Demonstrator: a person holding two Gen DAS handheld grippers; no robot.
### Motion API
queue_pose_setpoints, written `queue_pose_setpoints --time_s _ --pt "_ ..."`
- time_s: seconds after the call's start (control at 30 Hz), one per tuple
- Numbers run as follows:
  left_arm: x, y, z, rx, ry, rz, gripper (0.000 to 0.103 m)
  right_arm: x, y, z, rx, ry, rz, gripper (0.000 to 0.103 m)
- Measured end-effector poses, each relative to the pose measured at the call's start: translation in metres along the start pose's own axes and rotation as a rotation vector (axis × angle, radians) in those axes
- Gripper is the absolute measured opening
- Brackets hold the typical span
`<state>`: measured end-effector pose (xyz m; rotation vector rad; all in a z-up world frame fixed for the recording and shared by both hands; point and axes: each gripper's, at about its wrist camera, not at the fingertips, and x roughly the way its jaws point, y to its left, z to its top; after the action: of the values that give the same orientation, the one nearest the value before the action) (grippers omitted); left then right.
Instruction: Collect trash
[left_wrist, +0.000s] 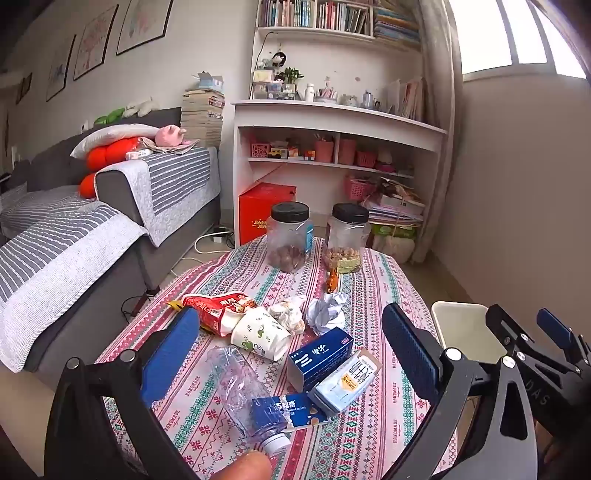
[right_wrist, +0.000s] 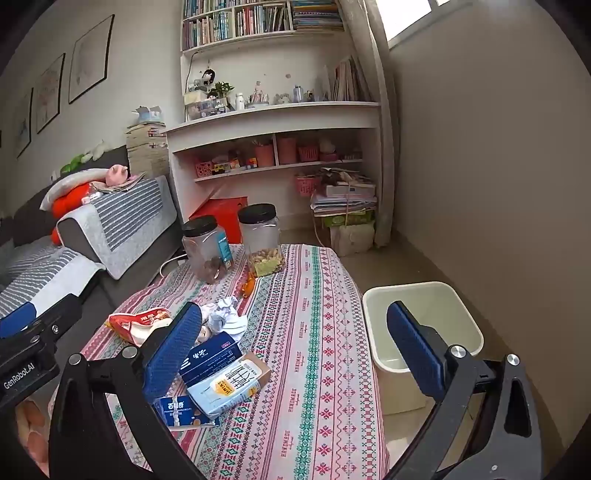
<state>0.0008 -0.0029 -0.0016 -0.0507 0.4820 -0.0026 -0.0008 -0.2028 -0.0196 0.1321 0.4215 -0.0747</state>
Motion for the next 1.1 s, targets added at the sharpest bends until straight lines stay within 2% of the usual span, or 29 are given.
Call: queue_pose_setpoints --time_s 0.1,0.27,0.33,0.5,1.1 --pt "-0.006 0.010 -0.002 -0.023 -0.022 -0.018 0.096 0.000 0.001 0.000 0.011 0.006 0.008 0.096" --pt "0.002 0.004 -0.001 -0.002 0.013 0.003 0.096 0.002 0.003 0.000 0.018 0.028 0.016 0.096" --pt "0.003 0.005 -0.002 -0.005 0.014 0.004 0.096 0.001 0.009 -0.001 0.002 0.007 0.018 0.096" --pt "0.005 0.006 -0.002 -0.009 0.023 0.003 0.096 0.003 0.001 0.001 0.007 0.015 0.022 0.096" --pt "0.006 0.009 -0.004 -0.022 0.034 0.001 0.096 0.005 0.009 -0.007 0.001 0.018 0.021 0.096"
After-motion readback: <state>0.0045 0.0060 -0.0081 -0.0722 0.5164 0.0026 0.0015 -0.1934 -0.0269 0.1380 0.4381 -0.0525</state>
